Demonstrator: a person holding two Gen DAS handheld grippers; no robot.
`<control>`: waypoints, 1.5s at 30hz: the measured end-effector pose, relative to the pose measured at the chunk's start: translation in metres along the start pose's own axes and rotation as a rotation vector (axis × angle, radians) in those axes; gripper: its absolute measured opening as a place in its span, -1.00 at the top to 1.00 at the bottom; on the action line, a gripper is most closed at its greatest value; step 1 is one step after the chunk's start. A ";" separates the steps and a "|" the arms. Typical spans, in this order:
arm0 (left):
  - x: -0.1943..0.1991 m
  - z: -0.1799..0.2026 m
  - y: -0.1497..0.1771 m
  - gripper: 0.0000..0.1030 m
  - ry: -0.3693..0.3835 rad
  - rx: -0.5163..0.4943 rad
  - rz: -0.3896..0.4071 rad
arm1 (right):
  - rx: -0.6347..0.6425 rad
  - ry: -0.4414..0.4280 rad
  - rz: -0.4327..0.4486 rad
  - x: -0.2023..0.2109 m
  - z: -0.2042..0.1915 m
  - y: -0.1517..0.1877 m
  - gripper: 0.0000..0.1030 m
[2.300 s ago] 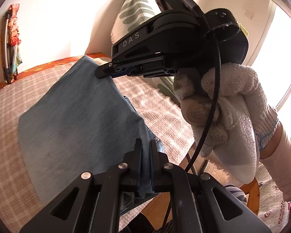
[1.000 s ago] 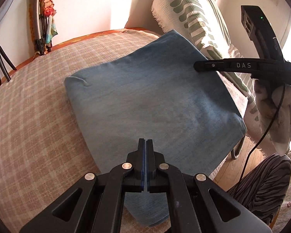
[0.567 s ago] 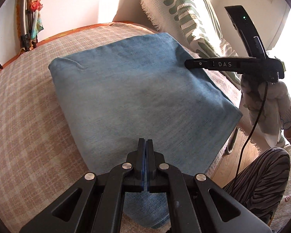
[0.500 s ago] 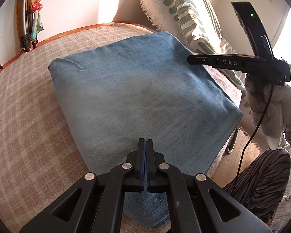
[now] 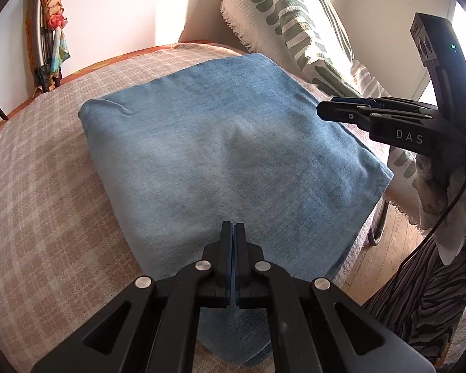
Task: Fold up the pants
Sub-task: 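Move both tools to the edge of the folded jeans and open them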
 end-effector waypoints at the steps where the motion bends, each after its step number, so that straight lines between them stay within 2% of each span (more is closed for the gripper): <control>1: -0.001 0.000 0.000 1.00 -0.001 -0.004 -0.002 | -0.015 0.002 -0.022 -0.008 0.002 0.004 0.38; 3: -0.002 0.000 0.000 1.00 0.005 -0.005 -0.005 | -0.029 -0.013 -0.064 -0.021 0.004 0.011 0.38; 10: -0.001 -0.005 0.002 1.00 0.039 0.026 0.016 | -0.068 -0.029 -0.046 -0.016 0.015 0.017 0.32; 16: 0.019 -0.003 0.004 1.00 -0.034 0.017 0.028 | -0.123 -0.050 0.018 0.021 0.020 0.019 0.30; 17: 0.023 -0.002 0.003 1.00 -0.039 0.017 0.035 | -0.125 -0.047 0.026 0.026 0.021 0.018 0.26; 20: 0.035 -0.007 -0.001 1.00 -0.045 0.048 0.056 | -0.143 -0.039 0.056 0.033 0.032 0.007 -0.22; 21: 0.039 -0.011 -0.002 1.00 -0.045 0.070 0.059 | -0.150 -0.048 0.056 0.033 0.037 0.004 -0.30; 24: 0.044 -0.023 -0.007 1.00 -0.031 0.122 0.050 | -0.180 -0.120 -0.001 0.022 0.050 -0.006 -0.41; 26: 0.040 -0.033 -0.010 1.00 -0.019 0.160 0.017 | -0.198 -0.161 -0.041 0.009 0.059 -0.010 -0.42; 31: 0.024 -0.067 -0.008 1.00 0.054 0.319 -0.044 | -0.210 -0.225 -0.150 -0.031 0.071 -0.011 -0.43; 35: 0.011 -0.084 -0.009 1.00 0.123 0.418 -0.051 | -0.240 -0.252 -0.183 -0.051 0.077 -0.011 -0.43; 41: -0.001 -0.089 -0.014 1.00 0.138 0.410 -0.070 | -0.274 -0.324 -0.225 -0.070 0.078 -0.011 -0.55; 45: -0.013 -0.093 -0.016 1.00 0.149 0.400 -0.091 | -0.256 -0.365 -0.235 -0.076 0.072 -0.012 -0.76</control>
Point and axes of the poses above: each gripper's, at about its wrist camera, not at the fingertips, and x roughly against the way its jaws point, z to its right, y to its underside, the point moved 5 cm from there along -x, roughly the way its jaws point, and after that the axes turned 4 degrees about -x, right-handed, at the moved point
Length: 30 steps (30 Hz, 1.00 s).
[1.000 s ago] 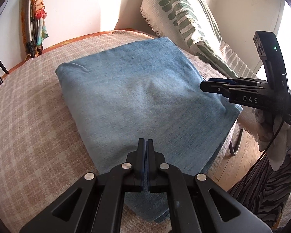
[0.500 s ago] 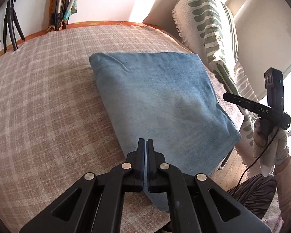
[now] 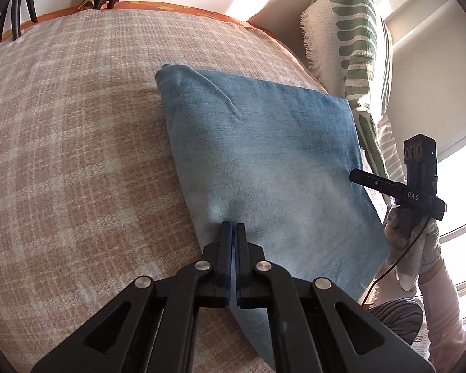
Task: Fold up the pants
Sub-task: 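Move both tools to the edge of the folded jeans and open them, then close the left tool on the jeans edge while the right tool grasps beside it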
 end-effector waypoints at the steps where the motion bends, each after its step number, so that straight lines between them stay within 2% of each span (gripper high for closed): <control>1: -0.001 -0.001 -0.001 1.00 0.010 -0.003 0.001 | 0.017 0.004 -0.004 -0.001 -0.002 0.000 -0.77; 4: 0.002 -0.008 -0.002 1.00 0.048 0.008 0.003 | 0.060 0.011 -0.019 -0.005 -0.008 0.001 -0.85; 5: 0.005 -0.011 -0.001 1.00 0.037 0.013 0.012 | 0.077 0.014 -0.024 -0.007 -0.010 0.002 -0.91; 7: 0.010 -0.016 -0.001 0.95 -0.040 -0.021 0.026 | 0.110 0.032 -0.031 -0.011 -0.016 0.003 -0.98; 8: 0.011 -0.019 0.000 0.77 -0.079 -0.035 0.028 | 0.124 0.040 -0.033 -0.013 -0.019 0.003 -1.00; 9: 0.011 -0.025 0.001 0.30 -0.083 -0.026 0.022 | 0.133 0.044 -0.031 -0.015 -0.020 0.002 -1.00; 10: 0.009 -0.029 0.001 0.11 -0.045 -0.010 0.012 | 0.133 0.045 -0.027 -0.016 -0.021 0.000 -1.00; 16: 0.005 -0.022 -0.003 0.08 0.056 -0.018 0.016 | 0.147 0.021 -0.024 -0.019 -0.024 -0.007 -1.00; 19: -0.004 -0.017 -0.008 0.08 0.083 -0.021 0.016 | 0.157 -0.005 -0.031 -0.019 -0.024 -0.008 -1.00; 23: -0.007 -0.021 -0.014 0.08 0.114 0.029 0.030 | 0.168 -0.060 -0.022 -0.018 -0.023 -0.009 -0.98; 25: -0.008 -0.023 -0.017 0.08 0.127 0.057 0.031 | 0.139 -0.104 -0.018 -0.017 -0.021 -0.012 -0.83; 27: -0.008 -0.025 -0.018 0.08 0.128 0.070 0.036 | 0.102 -0.154 -0.030 -0.017 -0.019 -0.014 -0.57; 28: -0.009 -0.024 -0.019 0.08 0.123 0.067 0.038 | 0.090 -0.168 -0.034 -0.018 -0.018 -0.015 -0.55; 30: -0.010 -0.021 -0.020 0.08 0.109 0.052 0.040 | 0.087 -0.179 -0.050 -0.021 -0.019 -0.015 -0.21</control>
Point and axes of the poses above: each gripper's, at about its wrist camera, not at the fingertips, and x roughly against the way its jaws point, z to its right, y to its underside, the point moved 5 cm from there along -x, roughly the way its jaws point, and after that the axes turned 4 degrees about -x, right-handed, at the moved point
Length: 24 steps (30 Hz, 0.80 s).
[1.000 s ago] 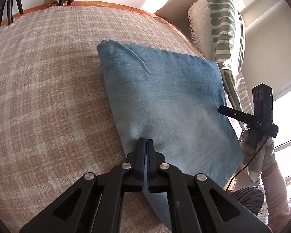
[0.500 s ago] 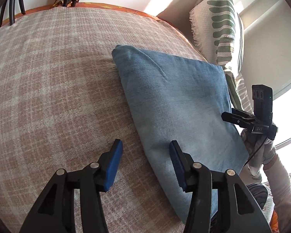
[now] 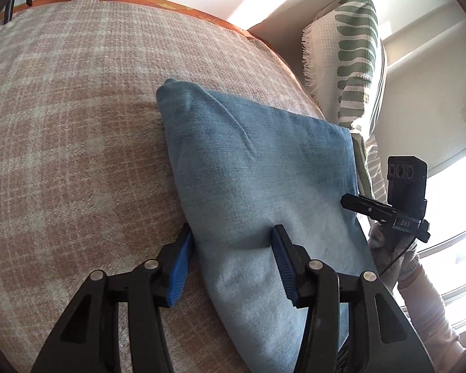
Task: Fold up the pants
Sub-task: 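Close the left tool on the jeans edge while the right tool grasps beside it, then lift the gripped jeans edge and fold it over the bundle with both tools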
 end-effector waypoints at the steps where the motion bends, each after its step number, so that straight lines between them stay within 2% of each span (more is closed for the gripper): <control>1: -0.002 0.002 -0.002 0.08 -0.005 -0.009 0.001 | -0.002 0.000 0.001 0.000 -0.001 0.001 -0.16; 5: -0.007 0.005 -0.005 0.08 -0.019 -0.018 0.006 | -0.016 0.000 0.018 0.004 -0.002 0.001 0.22; 6: -0.007 0.006 -0.005 0.11 -0.022 -0.020 0.008 | -0.022 -0.001 0.025 0.007 -0.001 0.001 0.34; 9: -0.009 0.007 -0.006 0.26 -0.035 -0.028 0.017 | -0.013 0.022 0.044 0.014 -0.005 0.002 0.50; 15: 0.000 0.016 -0.010 0.64 -0.053 -0.066 0.057 | 0.016 0.081 0.082 0.025 -0.021 0.000 0.61; 24: 0.022 0.031 -0.017 0.72 -0.045 -0.113 0.106 | 0.063 0.113 0.131 0.050 -0.050 -0.007 0.66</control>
Point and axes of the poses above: each gripper's, at about its wrist camera, not at the fingertips, and x roughly against the way its jaws point, z to its right, y to its underside, the point moved 5 cm from there along -x, roughly the way its jaws point, and after that the axes turned 4 degrees about -x, right-handed, at the moved point
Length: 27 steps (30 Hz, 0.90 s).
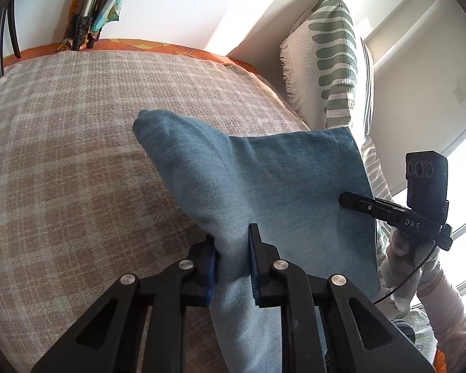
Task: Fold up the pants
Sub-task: 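Lift the gripped jeans edge and fold it over the bundle with both tools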
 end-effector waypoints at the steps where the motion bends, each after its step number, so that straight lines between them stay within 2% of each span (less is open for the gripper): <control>1: 0.002 0.001 -0.002 0.73 0.003 -0.001 0.005 | 0.003 0.001 0.007 0.001 -0.003 -0.003 0.67; 6: 0.015 0.004 -0.014 0.75 0.009 -0.010 0.040 | 0.023 -0.008 0.057 0.015 -0.017 -0.020 0.69; 12: 0.025 0.009 -0.043 0.75 -0.006 -0.036 0.090 | 0.063 0.000 0.117 0.023 -0.029 -0.055 0.70; 20: 0.027 0.004 -0.104 0.76 -0.042 -0.072 0.151 | 0.080 0.006 0.173 0.011 -0.035 -0.122 0.71; 27: 0.013 -0.011 -0.169 0.77 -0.095 -0.112 0.187 | 0.087 0.014 0.194 -0.018 -0.024 -0.192 0.71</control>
Point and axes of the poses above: each gripper's, at about its wrist camera, not at the fingertips, and x roughly against the way its jaws point, z to its right, y to its underside, the point moved 5 cm from there along -x, roughly the way its jaws point, and after that the axes turned 4 degrees about -x, right-handed, at the moved point
